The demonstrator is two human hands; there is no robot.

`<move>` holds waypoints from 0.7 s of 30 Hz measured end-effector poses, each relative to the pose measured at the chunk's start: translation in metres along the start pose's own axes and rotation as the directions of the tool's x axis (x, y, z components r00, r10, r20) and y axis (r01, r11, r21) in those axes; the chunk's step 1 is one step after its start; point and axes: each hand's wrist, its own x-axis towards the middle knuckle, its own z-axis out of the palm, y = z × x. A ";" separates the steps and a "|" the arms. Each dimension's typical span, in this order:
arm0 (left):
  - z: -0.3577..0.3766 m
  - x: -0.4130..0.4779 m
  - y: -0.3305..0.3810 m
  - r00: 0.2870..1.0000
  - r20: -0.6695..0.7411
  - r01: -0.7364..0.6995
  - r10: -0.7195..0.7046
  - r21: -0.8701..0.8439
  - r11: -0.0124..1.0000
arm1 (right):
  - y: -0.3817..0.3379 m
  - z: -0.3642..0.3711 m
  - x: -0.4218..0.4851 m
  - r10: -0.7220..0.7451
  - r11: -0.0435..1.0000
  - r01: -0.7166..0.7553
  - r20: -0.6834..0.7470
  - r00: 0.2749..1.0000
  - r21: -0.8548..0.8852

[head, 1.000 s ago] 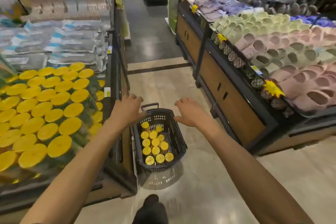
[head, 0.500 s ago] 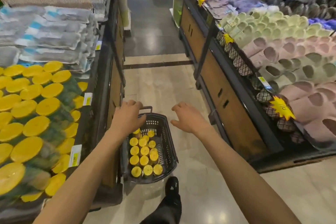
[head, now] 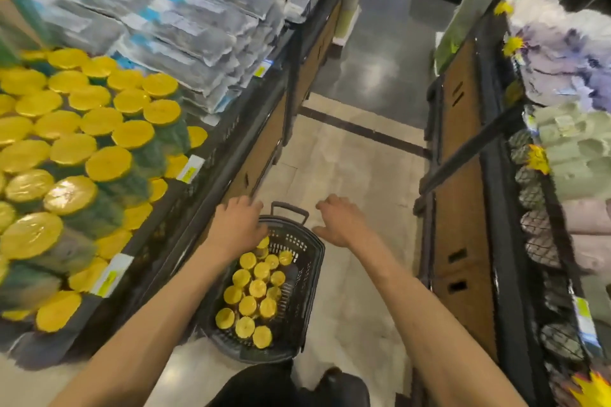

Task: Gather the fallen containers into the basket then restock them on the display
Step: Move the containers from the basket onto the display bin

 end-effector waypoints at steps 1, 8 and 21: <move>0.002 0.002 -0.002 0.999 0.005 0.034 -0.034 0.001 0.999 | 0.001 -0.001 0.013 -0.038 0.999 0.038 0.007 0.999 -0.009; 0.015 0.021 -0.004 0.950 0.030 0.311 -0.309 -0.054 0.949 | 0.007 -0.007 0.105 -0.331 0.935 0.340 0.098 0.939 -0.102; 0.054 0.062 0.062 0.601 0.214 0.790 -0.770 -0.307 0.531 | 0.026 -0.004 0.240 -0.696 0.623 0.769 0.349 0.628 -0.142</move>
